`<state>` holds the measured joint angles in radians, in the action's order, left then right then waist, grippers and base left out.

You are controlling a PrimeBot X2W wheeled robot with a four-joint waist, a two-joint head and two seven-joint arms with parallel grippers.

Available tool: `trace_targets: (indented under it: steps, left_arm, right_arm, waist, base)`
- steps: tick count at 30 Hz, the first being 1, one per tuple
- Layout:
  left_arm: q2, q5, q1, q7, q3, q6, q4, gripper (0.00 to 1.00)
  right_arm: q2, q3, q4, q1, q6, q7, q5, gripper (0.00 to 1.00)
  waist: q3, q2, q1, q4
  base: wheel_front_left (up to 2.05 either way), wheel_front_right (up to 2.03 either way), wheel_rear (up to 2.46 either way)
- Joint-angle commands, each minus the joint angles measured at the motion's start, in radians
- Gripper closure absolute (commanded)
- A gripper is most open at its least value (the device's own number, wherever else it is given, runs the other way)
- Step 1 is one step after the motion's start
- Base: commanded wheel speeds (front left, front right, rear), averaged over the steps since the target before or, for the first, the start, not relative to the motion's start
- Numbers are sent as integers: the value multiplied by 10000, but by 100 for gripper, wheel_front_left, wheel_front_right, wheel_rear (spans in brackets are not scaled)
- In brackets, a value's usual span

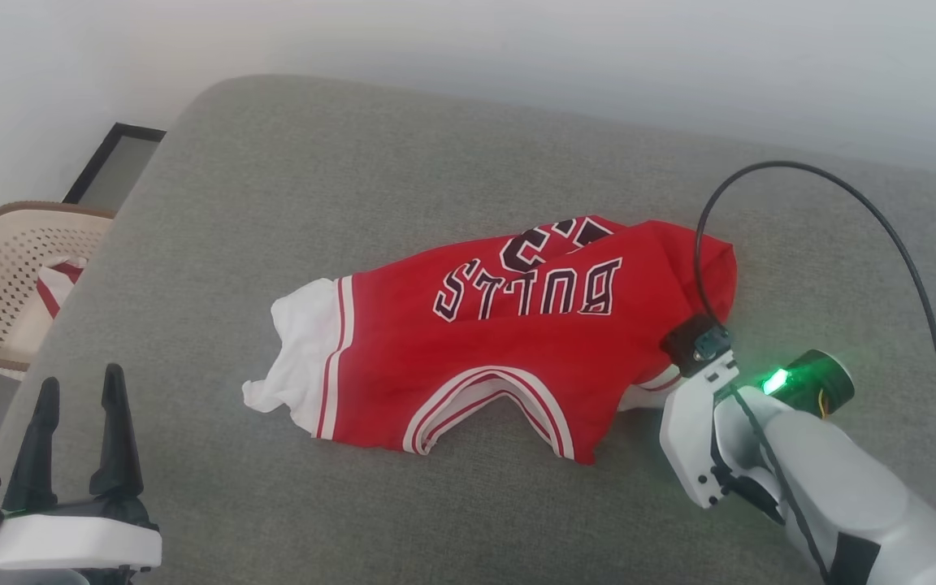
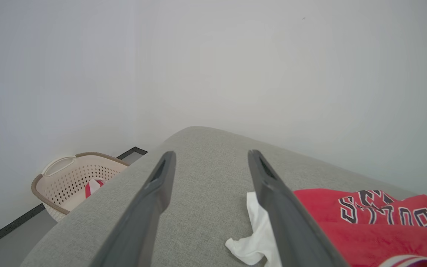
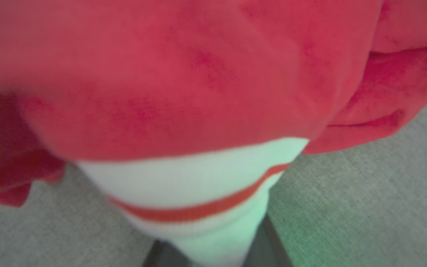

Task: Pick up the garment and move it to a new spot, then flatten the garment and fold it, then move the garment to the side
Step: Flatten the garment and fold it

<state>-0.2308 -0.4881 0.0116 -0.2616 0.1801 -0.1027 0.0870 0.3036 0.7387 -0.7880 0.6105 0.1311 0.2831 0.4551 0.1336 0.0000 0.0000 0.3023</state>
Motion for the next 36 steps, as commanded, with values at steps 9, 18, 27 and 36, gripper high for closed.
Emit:
trace_targets:
  steps: [9,18,27,36]
  left_arm:
    - [328,347,47,-44,557,-246,22,0]
    - [244,364,522,-43,786,-273,-253,0]
    - [65,287,887,-45,874,-278,-430,0]
    - [-148,236,871,-43,582,-279,-250,0]
  right_arm:
    - [543,623,51,271,-13,657,943,100]
    - [1822,253,1165,232,-13,838,1473,100]
    - [2914,-1248,1629,-934,-13,1288,1594,100]
    - [2440,-2397,1185,-1991,-12,902,1347,71]
  waist:
    - [-194,0,0,-248]
    - [-595,0,0,-1013]
    - [-835,0,0,-1769]
    - [-808,0,0,-2116]
  base:
    - [0,0,0]
    - [0,0,0]
    - [0,0,0]
    - [0,0,0]
